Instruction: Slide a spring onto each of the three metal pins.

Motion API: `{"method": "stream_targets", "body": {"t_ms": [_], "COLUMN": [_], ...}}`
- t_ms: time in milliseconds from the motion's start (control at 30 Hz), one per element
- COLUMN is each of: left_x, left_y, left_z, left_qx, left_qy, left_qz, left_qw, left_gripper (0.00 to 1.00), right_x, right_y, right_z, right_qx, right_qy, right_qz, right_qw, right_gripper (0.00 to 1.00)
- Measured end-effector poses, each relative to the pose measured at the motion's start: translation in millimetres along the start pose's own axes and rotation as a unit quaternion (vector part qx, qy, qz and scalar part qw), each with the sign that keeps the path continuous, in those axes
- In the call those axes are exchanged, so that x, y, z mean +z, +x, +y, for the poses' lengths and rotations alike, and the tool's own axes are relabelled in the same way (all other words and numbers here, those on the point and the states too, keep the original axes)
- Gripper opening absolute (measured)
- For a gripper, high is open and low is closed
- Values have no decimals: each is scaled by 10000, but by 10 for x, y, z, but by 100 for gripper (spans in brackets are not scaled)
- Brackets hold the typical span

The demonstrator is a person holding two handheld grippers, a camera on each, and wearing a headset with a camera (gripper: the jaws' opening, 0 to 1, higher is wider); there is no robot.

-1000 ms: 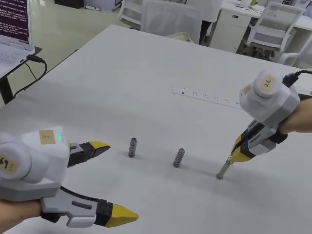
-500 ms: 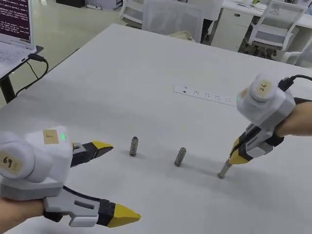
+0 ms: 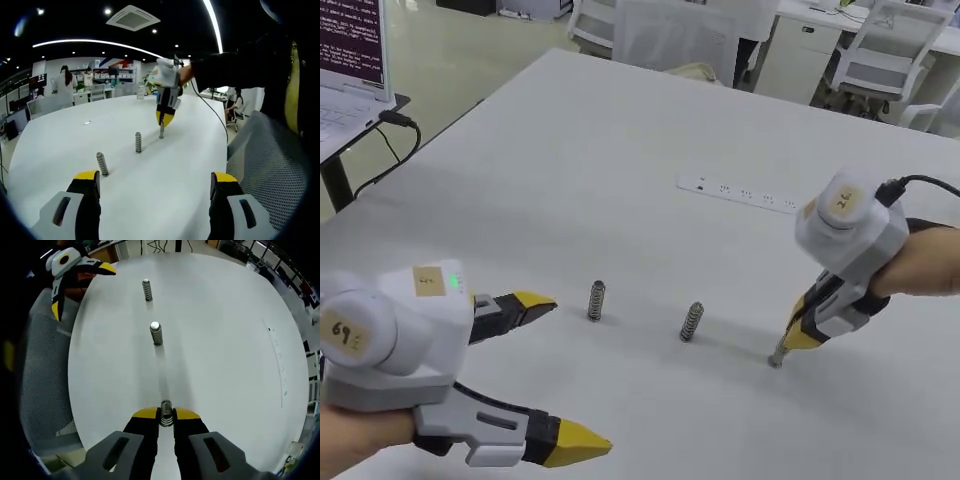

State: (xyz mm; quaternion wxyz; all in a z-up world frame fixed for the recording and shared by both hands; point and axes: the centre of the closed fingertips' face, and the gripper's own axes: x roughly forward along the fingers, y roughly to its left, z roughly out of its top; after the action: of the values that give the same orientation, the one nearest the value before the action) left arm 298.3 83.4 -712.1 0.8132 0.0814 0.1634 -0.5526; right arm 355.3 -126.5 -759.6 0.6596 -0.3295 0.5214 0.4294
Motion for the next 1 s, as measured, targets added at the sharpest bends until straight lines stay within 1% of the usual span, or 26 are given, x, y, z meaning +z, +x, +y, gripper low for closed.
{"method": "stream_targets", "body": {"t_ms": [133,433,1000], "left_x": [1,-1,-10], "left_y": [6,6,14], "left_z": [-3,-5,-5], "left_qx": [-13,-25,-25], "left_qy": [0,-4,-16], "left_qz": [6,16,28], "left_qw": [10000,10000,10000], "left_gripper": [88,88,88], "right_x": [5,-34,-76], "right_y": [26,114,180], "right_z": [-5,-70,-53], "right_qx": [-35,-127,-161], "right_qy": [0,0,47], "right_qz": [-3,46,38], "right_qw": [10000,9999,9999], "right_gripper": [8,8,8]}}
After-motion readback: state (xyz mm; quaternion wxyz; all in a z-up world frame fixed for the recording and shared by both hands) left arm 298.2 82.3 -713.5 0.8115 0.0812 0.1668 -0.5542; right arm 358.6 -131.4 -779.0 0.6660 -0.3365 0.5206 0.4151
